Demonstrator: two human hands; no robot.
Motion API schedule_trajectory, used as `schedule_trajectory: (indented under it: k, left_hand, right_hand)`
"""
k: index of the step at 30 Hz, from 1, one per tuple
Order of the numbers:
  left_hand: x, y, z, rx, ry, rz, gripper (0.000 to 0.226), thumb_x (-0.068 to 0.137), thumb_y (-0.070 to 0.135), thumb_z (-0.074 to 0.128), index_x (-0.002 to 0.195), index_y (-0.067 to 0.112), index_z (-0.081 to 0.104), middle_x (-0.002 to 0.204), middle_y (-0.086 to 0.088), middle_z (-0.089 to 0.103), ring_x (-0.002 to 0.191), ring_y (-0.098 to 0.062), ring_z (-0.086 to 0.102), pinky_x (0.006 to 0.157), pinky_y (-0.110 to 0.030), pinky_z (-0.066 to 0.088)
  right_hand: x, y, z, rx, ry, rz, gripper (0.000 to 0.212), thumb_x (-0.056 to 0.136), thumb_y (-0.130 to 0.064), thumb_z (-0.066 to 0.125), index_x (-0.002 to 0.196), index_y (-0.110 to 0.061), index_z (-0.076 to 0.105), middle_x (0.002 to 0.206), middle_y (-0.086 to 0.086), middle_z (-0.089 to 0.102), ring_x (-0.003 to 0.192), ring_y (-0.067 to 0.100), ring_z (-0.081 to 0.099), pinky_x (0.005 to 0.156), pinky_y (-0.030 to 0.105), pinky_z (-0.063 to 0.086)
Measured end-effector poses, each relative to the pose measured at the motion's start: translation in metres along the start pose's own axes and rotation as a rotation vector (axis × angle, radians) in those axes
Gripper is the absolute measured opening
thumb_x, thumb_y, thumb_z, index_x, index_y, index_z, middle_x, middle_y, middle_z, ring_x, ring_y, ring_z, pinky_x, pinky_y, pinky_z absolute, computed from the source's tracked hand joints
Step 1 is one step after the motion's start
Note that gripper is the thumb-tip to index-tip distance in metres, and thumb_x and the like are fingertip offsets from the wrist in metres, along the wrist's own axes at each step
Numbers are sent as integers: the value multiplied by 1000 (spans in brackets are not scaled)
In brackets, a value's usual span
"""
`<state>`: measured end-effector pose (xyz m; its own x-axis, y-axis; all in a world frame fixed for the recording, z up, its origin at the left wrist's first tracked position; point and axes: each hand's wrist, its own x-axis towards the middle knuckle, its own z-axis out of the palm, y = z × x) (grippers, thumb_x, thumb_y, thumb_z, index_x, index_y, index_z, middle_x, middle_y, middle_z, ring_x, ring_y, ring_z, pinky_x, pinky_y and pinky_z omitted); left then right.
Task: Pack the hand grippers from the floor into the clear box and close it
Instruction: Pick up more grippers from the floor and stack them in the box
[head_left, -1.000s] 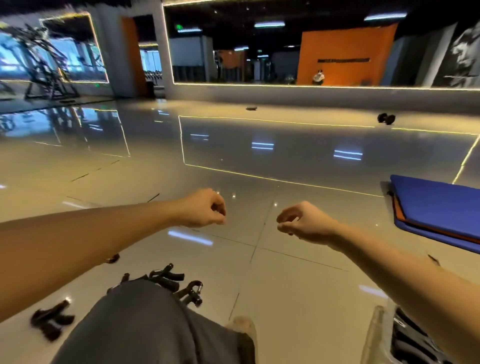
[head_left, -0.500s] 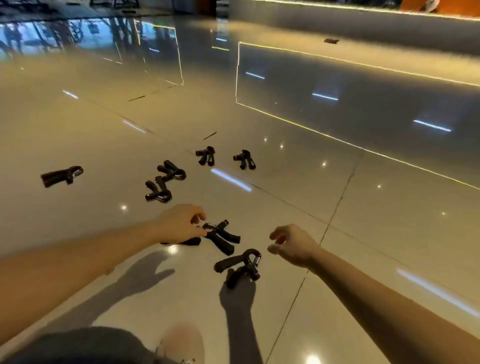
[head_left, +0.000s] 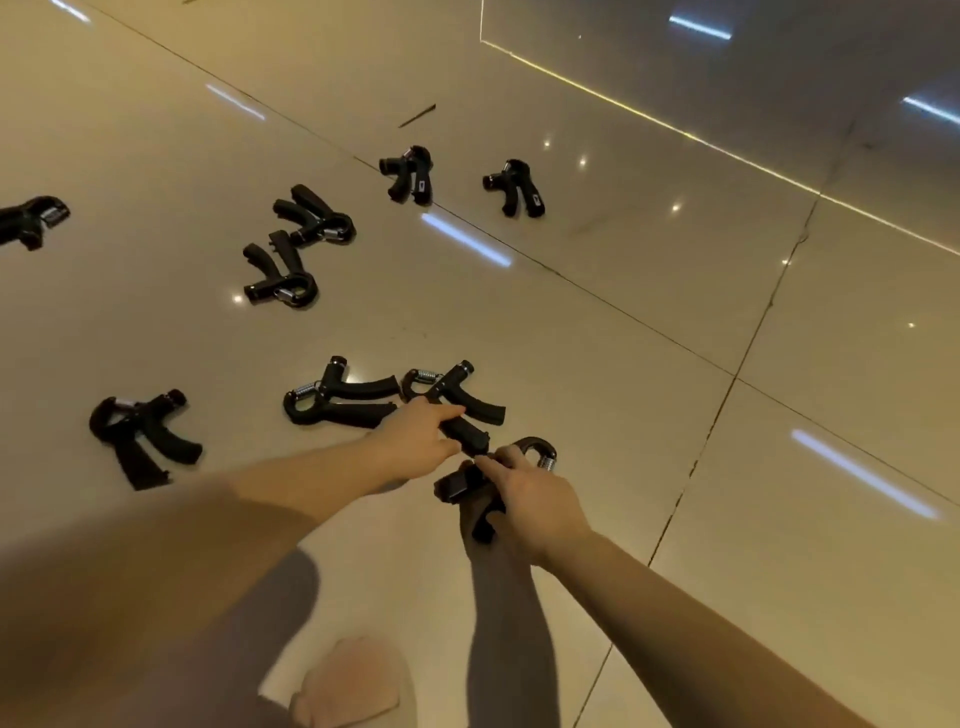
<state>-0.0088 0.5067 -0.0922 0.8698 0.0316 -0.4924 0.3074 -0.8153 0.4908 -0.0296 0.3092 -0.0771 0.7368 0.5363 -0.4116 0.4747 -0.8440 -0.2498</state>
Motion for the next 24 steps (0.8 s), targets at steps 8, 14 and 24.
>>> schedule_trajectory:
  k: [8,14,24]
  left_hand:
    - [6,-3,15,39,116,67,36,98,44,59,131,30,65,121,-3,56,105,-20,60,97,-42,53]
    - [-3,3,30,65,226,123,51,76,62,76,110,30,54,97,8,56,87,-13,56,78,-40,57]
    - [-12,26,73,36,339,-115,73,70,54,80,130,25,52,112,-4,50,108,-25,48,95,-42,49]
  right_hand:
    - [-9,29,-3,-97,-10,-147,58,89,-27,63,144,-32,43,133,0,45,105,27,58,72,39,54]
    - [-50,78,-1,-174,-8,-101,55,85,-19,62,138,-28,51,131,-2,47,100,22,54,67,33,51]
    - [-63,40,33,74,281,595,113,59,-95,55,137,-15,35,129,8,45,113,27,56,74,38,57]
